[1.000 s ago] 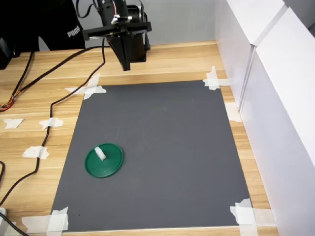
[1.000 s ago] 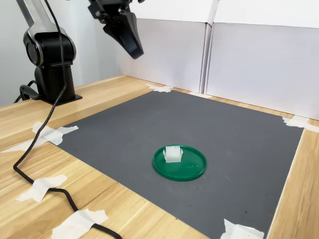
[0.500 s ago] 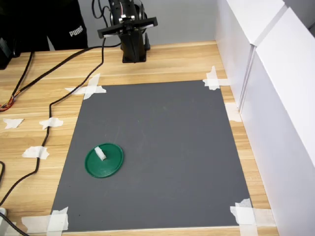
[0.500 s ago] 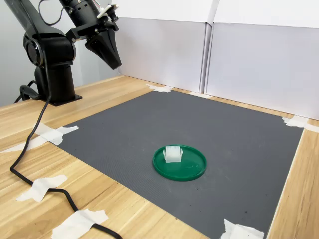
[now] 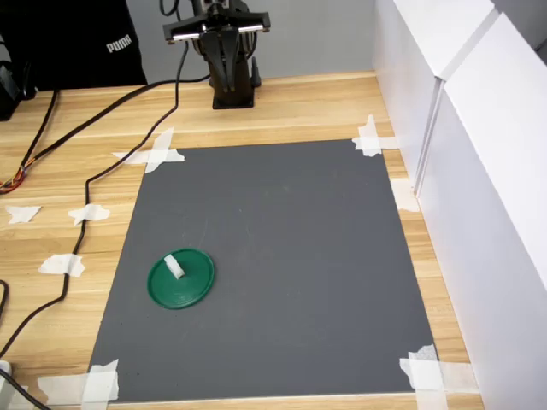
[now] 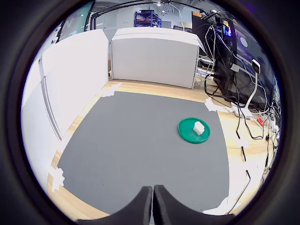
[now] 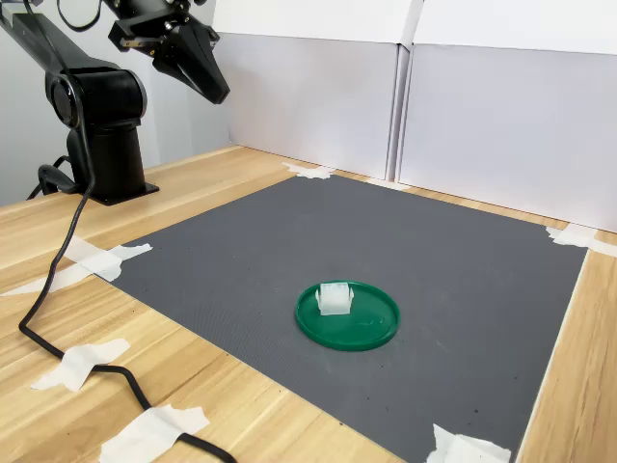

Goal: Grasp a white terminal and put it on the green lid.

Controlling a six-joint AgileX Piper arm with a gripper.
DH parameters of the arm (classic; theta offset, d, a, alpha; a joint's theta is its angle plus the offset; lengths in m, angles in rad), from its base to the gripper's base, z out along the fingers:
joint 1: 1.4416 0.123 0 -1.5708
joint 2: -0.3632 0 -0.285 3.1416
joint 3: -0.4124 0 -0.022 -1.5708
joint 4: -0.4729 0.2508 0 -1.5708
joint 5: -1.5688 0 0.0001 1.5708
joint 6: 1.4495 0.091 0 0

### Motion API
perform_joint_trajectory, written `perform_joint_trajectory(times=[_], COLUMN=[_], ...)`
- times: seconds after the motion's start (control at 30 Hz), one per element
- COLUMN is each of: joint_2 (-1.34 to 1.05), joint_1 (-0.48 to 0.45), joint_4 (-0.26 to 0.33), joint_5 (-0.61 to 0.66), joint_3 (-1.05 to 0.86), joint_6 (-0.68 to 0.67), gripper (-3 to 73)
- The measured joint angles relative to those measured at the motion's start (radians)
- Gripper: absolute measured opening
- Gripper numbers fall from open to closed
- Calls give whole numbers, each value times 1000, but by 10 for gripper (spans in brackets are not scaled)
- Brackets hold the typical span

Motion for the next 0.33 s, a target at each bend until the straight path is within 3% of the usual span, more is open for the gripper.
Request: perform_joint_trajectory(times=[0.33], joint_2=[-173], joint_1=[0], joint_4=[1], joint_5=[-23], joint_3=[-85], joint_6=[0], gripper=[-15])
